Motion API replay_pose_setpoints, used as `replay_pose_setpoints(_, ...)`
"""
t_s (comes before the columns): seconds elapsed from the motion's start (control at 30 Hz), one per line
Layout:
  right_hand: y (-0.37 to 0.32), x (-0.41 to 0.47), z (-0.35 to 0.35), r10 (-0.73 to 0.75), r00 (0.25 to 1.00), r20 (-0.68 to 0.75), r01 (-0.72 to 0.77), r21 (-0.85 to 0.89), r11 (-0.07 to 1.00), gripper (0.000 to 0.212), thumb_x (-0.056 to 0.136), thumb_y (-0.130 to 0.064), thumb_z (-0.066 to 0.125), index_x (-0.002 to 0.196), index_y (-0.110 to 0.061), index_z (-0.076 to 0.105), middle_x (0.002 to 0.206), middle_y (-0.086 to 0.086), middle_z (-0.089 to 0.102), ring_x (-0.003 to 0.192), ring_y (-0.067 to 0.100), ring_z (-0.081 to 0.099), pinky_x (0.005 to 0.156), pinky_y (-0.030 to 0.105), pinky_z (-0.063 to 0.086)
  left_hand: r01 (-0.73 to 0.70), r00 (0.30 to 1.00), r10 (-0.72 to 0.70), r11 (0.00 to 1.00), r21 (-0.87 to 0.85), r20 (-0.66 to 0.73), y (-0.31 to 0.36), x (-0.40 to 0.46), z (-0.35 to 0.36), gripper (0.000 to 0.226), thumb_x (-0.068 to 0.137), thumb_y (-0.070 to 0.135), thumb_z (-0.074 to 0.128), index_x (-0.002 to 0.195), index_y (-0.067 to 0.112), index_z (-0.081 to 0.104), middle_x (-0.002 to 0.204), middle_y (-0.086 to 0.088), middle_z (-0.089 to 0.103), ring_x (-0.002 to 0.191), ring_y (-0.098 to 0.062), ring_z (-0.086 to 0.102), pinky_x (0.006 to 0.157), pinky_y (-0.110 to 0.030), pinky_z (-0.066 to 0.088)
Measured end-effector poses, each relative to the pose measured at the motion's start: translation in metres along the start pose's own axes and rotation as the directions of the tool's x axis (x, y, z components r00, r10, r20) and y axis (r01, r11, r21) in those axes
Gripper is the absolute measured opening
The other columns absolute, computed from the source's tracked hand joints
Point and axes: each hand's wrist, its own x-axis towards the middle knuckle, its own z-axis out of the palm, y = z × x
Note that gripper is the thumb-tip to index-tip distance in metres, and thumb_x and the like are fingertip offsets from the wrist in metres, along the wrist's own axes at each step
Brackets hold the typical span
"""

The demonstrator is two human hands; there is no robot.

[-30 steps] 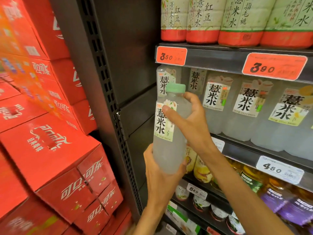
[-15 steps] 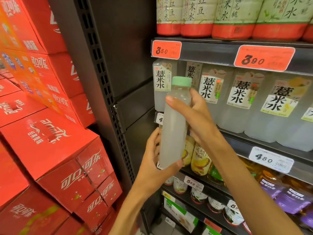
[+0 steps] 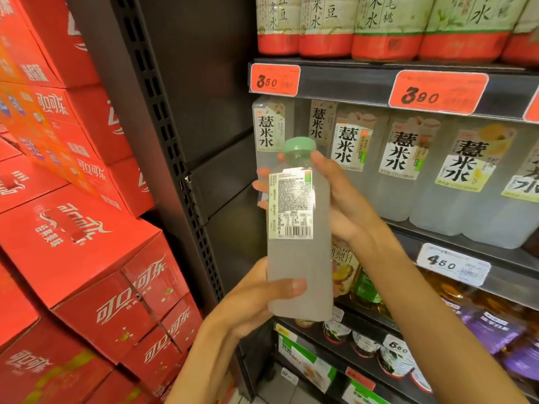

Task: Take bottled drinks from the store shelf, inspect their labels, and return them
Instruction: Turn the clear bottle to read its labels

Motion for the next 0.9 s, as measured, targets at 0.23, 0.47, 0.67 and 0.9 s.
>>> replay_pose_setpoints(0.23,-0.001,0.000,-0.002,-0.219,0.963,-0.155,0.179,-0.241,0.954,0.051,0.069,-0.034,0.074,0.115,-0.016,0.062,0.102,0.004,0.073,0.094,0.017,0.070,0.076,0.031,0.055,-0.009,0.994,-0.017,0.970,-0.242,-0.104,-0.012,0.001,-0.006,0.077,0.066,0.048,0.082,0.131,0.015,0.055,0.127,-0.012,0.061,0.116,-0.028,0.059,0.091,-0.045,0.053)
replay_pose_setpoints(0.47,-0.001,-0.003,0.003,-0.246,0.957,-0.153,0.218,-0.178,0.960,0.047,0.087,-0.036,0.058,0.128,-0.012,0.053,0.111,0.008,0.069,0.104,0.019,0.065,0.088,0.034,0.053,-0.030,0.977,-0.035,0.953,-0.303,-0.209,-0.017,0.007,0.001,0.053,0.097,0.056,0.029,0.124,0.025,0.062,0.091,-0.006,0.070,0.071,-0.016,0.065,0.050,-0.029,0.050)
replay_pose_setpoints(0.67,0.008,0.001,-0.003,-0.170,0.973,-0.153,0.162,-0.066,0.985,0.036,0.087,-0.037,0.050,0.111,-0.011,0.061,0.093,0.005,0.072,0.086,0.018,0.070,0.069,0.029,0.056,0.011,0.997,-0.034,0.952,-0.305,-0.070,-0.021,0.007,0.011,0.052,0.077,0.049,0.074,0.107,0.007,0.066,0.078,-0.019,0.066,0.062,-0.028,0.065,0.049,-0.031,0.054)
replay_pose_setpoints(0.9,0.001,-0.002,-0.007,-0.250,0.926,-0.282,0.169,-0.283,0.944,0.039,0.082,-0.038,0.068,0.108,-0.010,0.064,0.086,0.005,0.073,0.083,0.017,0.071,0.068,0.027,0.055,0.065,0.987,-0.085,0.987,-0.145,-0.135,-0.013,0.004,0.004,0.078,0.065,0.080,0.059,0.128,0.034,0.058,0.119,-0.007,0.067,0.108,-0.027,0.064,0.089,-0.041,0.053)
